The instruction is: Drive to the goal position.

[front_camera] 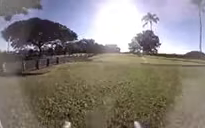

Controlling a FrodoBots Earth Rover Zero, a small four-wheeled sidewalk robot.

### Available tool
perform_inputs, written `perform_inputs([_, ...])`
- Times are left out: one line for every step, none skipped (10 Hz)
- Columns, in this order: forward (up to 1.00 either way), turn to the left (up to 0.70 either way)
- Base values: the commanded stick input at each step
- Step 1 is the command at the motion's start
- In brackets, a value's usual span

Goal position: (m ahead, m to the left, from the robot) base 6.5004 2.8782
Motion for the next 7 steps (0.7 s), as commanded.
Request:
perform_inputs([0.45, 0.0])
perform_inputs([0.45, 0.0])
perform_inputs([0.45, 0.0])
perform_inputs([0.45, 0.0])
perform_inputs([0.45, 0.0])
perform_inputs([0.45, 0.0])
perform_inputs([0.45, 0.0])
